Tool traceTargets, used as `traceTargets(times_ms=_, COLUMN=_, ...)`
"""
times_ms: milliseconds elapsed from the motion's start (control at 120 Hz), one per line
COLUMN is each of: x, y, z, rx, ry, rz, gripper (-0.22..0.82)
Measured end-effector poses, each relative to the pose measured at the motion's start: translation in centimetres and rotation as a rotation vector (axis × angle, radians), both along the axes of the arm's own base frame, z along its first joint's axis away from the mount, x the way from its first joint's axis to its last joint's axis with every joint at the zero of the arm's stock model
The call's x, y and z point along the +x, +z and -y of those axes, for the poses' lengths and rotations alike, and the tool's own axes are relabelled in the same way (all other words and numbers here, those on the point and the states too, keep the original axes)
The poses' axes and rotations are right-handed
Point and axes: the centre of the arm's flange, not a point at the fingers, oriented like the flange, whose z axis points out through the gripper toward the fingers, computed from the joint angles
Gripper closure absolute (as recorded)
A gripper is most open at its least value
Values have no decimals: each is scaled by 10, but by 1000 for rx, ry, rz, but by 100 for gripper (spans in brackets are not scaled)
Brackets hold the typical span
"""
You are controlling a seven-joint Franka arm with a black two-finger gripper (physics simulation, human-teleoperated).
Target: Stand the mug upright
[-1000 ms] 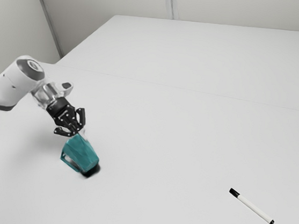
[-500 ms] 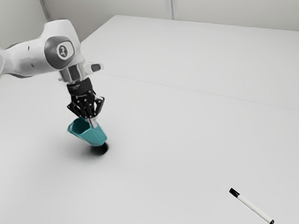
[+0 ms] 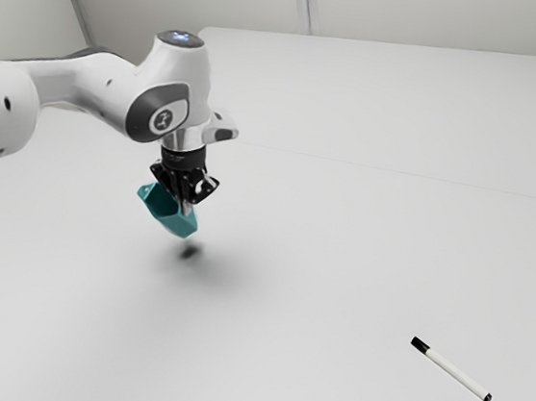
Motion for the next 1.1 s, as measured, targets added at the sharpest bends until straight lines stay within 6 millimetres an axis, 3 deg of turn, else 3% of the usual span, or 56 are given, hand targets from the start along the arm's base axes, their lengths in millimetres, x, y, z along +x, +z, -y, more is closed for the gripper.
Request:
traceTargets(times_ms=233, x=3, y=-3, z=-3, rx=23, ry=23, rz=20, gripper=79)
traceTargets(times_ms=767, x=22, y=-48, z=11, rx=-57, ry=121, rz=-66, gripper=79)
traceTargets(times_ms=983, x=22, y=-53, z=12, rx=-67, ry=144, rz=-74, gripper=78)
traceTargets(times_ms=1100, x=21, y=-51, z=12, rx=-67, ry=146, rz=-72, gripper=54)
